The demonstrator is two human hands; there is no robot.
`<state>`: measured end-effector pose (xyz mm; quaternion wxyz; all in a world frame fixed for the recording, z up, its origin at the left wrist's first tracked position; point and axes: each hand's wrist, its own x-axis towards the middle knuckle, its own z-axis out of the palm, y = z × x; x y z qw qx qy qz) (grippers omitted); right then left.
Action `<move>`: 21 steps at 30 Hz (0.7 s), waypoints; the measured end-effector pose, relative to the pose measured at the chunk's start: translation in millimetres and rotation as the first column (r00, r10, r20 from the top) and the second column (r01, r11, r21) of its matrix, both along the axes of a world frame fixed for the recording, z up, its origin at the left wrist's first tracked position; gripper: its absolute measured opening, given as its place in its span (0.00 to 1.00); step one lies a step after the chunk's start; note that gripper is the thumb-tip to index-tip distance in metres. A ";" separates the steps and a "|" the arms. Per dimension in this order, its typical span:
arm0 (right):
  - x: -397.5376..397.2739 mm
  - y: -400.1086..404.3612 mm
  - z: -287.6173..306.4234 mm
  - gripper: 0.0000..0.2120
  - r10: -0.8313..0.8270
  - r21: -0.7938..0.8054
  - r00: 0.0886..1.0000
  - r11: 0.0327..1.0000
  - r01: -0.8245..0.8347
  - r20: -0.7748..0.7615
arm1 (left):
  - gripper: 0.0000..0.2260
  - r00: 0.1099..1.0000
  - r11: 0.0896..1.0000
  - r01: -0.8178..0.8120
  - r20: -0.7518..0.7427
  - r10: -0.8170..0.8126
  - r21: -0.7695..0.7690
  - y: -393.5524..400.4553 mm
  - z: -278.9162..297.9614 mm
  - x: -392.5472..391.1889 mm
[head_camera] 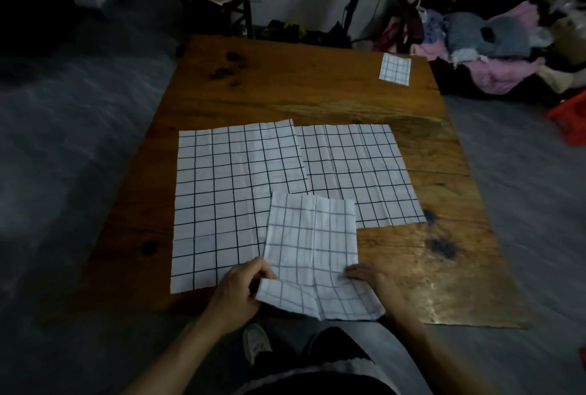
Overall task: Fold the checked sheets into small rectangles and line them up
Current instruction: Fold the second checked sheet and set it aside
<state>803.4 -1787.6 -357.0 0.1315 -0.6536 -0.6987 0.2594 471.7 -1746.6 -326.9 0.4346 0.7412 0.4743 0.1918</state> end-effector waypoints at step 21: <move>8.2 52.6 19.1 0.07 -0.561 -0.370 0.695 0.825 0.427 -0.450 | 0.38 0.961 0.839 -0.248 -0.016 0.275 -0.484 92.7 14.1 53.2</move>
